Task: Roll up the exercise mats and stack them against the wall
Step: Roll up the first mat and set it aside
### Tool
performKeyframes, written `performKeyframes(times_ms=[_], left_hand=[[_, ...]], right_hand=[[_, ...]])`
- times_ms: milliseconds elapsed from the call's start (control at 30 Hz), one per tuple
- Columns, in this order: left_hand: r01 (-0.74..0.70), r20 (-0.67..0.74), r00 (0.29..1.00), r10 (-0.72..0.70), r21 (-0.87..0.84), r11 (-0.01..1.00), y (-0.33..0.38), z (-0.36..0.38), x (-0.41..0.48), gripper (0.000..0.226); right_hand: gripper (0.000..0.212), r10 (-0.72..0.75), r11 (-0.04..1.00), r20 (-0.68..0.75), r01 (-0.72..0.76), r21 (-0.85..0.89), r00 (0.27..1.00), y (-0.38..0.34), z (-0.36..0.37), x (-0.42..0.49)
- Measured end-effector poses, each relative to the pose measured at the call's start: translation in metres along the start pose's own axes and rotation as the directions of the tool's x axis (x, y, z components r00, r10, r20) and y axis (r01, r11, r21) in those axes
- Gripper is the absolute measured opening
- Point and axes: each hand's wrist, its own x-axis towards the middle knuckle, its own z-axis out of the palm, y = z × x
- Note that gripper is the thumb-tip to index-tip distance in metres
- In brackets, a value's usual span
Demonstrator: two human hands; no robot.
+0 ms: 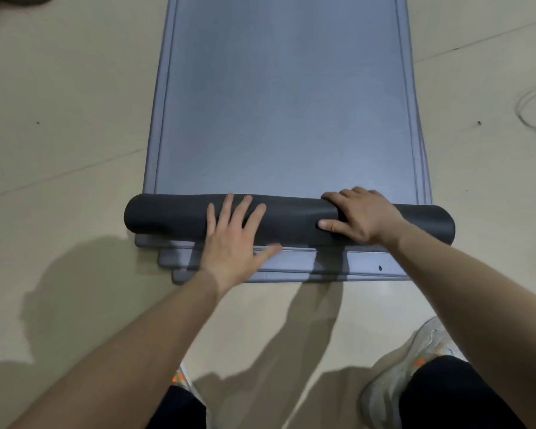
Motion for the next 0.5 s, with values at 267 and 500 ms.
performKeyframes(times_ms=[267,500], left_hand=[[-0.145,0.214,0.968,0.133,0.044,0.988,-0.026,0.002,0.083,0.105],[-0.213,0.211,0.961,0.178,0.153,0.965,-0.027,-0.003,0.092,0.103]], right_hand=[[0.123,0.103,0.963,-0.258,-0.161,-0.218,0.961,-0.029,0.038,0.001],[0.099,0.140,0.953,-0.145,-0.173,-0.249,0.980,-0.018,0.011,0.036]])
